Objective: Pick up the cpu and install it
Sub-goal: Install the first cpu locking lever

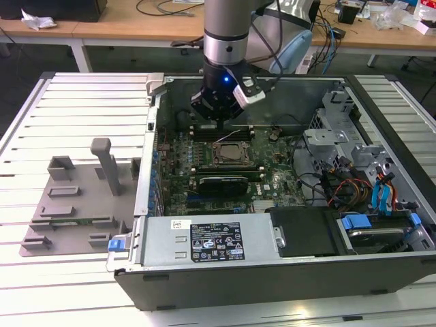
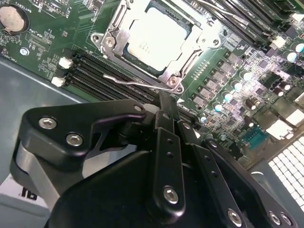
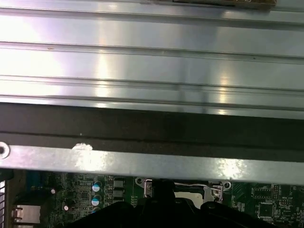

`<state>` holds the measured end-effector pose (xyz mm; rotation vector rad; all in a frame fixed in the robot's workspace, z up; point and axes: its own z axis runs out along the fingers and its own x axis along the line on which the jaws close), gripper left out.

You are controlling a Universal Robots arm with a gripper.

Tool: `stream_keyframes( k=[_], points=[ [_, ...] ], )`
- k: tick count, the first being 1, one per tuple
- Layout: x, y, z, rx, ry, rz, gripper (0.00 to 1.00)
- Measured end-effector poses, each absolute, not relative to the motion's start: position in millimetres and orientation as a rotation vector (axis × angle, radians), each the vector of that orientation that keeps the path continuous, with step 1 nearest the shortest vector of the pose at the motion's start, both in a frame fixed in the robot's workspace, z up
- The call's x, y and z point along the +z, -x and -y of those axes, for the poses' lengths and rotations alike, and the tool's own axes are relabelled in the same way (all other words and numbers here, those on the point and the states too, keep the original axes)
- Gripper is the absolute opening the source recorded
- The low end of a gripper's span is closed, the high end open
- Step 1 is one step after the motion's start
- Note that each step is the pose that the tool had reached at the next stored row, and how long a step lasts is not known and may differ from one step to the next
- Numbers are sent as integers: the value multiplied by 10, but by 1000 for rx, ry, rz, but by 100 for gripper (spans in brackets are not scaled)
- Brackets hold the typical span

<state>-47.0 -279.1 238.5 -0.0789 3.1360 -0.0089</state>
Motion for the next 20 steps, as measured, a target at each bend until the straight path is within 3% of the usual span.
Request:
stream_keyframes(
  k=[7,20],
  points=[
    [2140,467,2791,-9,79,-3136,11],
    [2077,234,2791,-9,79,-3138,11]
  ],
)
